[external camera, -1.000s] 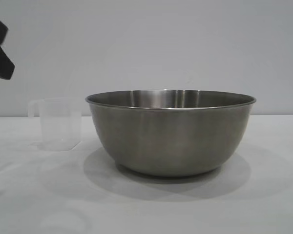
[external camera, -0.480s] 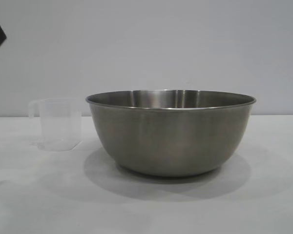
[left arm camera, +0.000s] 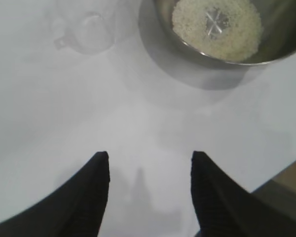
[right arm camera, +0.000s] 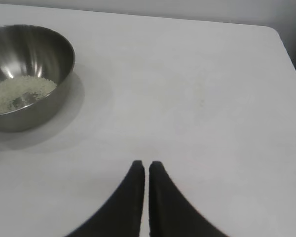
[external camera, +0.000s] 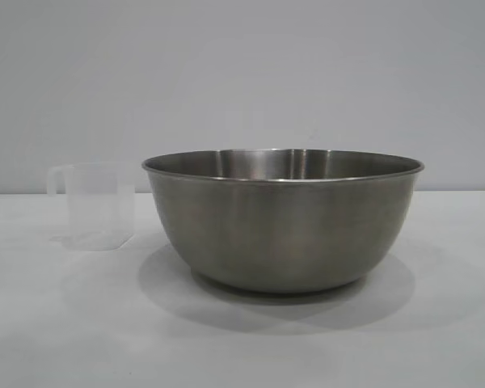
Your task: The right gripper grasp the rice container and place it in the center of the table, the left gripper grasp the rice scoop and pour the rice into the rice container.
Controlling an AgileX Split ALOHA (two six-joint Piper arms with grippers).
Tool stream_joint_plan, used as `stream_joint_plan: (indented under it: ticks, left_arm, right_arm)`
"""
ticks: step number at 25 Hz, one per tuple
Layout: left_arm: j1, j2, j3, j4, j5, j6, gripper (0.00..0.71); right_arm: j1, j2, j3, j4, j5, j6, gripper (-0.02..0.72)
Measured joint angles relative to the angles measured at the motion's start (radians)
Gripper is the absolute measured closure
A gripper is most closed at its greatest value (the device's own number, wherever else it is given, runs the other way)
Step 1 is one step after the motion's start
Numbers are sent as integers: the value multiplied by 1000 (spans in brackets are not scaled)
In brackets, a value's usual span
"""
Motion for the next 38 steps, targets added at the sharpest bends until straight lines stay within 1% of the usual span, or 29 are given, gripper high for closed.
stream_joint_plan:
  ticks: [3,7,9,12,14,17,21,38]
  left_arm:
    - [0,-99,-2,26,83,-9,289]
    - [0,-215,-2,76,195,-67,289]
    - [0,-275,14,98,227,-99,289]
    - [0,-377,54,101,244,-131,289]
    - [0,-448,89,101,235,-138,289]
    - [0,-529,148,101,191,-138,289]
    - [0,-589,200,103,123,-138,289]
    - [0,-592,210,119,102,-138,289]
  right_arm:
    - [0,0,0,0,0,0,703]
    - [0,0,0,0,0,0,703]
    - [0,0,0,0,0,0,703]
    - [0,0,0,0,0,0,703]
    - [0,0,0,0,0,0,703]
    - [0,0,0,0,0,0,703]
    - [0,0,0,0,0,0,703]
    - [0,0,0,0,0,0,703]
